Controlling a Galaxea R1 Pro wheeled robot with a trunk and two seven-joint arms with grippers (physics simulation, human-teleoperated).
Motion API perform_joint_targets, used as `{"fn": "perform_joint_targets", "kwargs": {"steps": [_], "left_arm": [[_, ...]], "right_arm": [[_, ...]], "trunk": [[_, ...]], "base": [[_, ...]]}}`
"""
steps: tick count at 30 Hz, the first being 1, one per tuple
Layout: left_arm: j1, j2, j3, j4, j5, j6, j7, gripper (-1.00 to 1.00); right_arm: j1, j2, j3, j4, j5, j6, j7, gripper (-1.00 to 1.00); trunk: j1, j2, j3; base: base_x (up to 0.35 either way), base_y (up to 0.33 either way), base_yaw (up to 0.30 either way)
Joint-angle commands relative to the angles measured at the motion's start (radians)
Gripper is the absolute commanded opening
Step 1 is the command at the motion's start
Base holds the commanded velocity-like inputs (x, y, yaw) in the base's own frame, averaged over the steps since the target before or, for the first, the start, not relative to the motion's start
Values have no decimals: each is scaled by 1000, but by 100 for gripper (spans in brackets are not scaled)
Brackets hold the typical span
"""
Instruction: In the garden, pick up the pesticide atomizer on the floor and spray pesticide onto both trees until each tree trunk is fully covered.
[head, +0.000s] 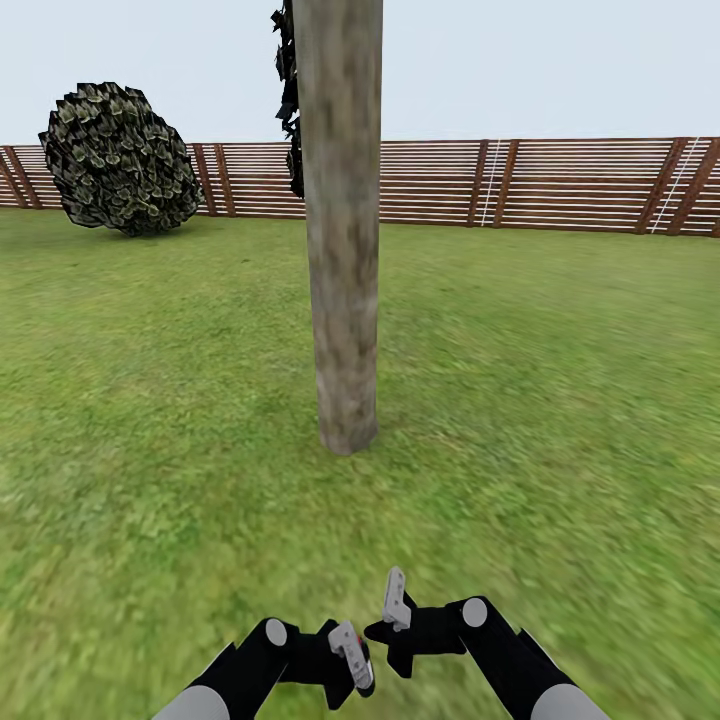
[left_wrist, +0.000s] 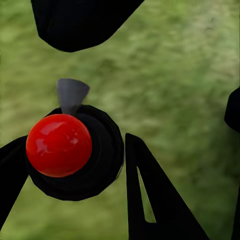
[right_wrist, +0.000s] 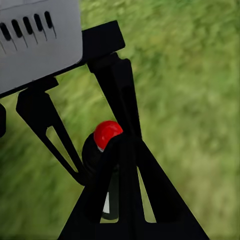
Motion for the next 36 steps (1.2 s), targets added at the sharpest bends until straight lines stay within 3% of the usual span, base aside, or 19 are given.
{"fn": "perform_joint_targets", "kwargs": {"steps": [1, 9, 26, 32, 34, 36], "left_arm": [[0, 0, 0, 0, 0, -1, 1, -100], [0, 0, 1, -21, 46, -6, -2, -100], [0, 0, 2, -21, 49, -5, -54, -100], [6, 12, -6, -9, 32, 1, -26, -100], [8, 31, -7, -7, 15, 3, -16, -100], [9, 66, -7, -5, -26, 7, -10, -100]], "right_arm": [[0, 0, 0, 0, 0, 0, 0, -100], [0, 0, 0, 1, 1, 0, 0, -100], [0, 0, 0, 1, 1, 0, 0, -100], [0, 0, 0, 0, 1, 0, 0, -100], [0, 0, 0, 0, 1, 0, 0, -100], [0, 0, 0, 1, 1, 0, 0, -100]], "trunk": [[0, 0, 0], [0, 0, 0], [0, 0, 0], [0, 0, 0], [0, 0, 0], [0, 0, 0]], "base": [[0, 0, 0], [0, 0, 0], [0, 0, 0], [0, 0, 0], [0, 0, 0], [0, 0, 0]]}}
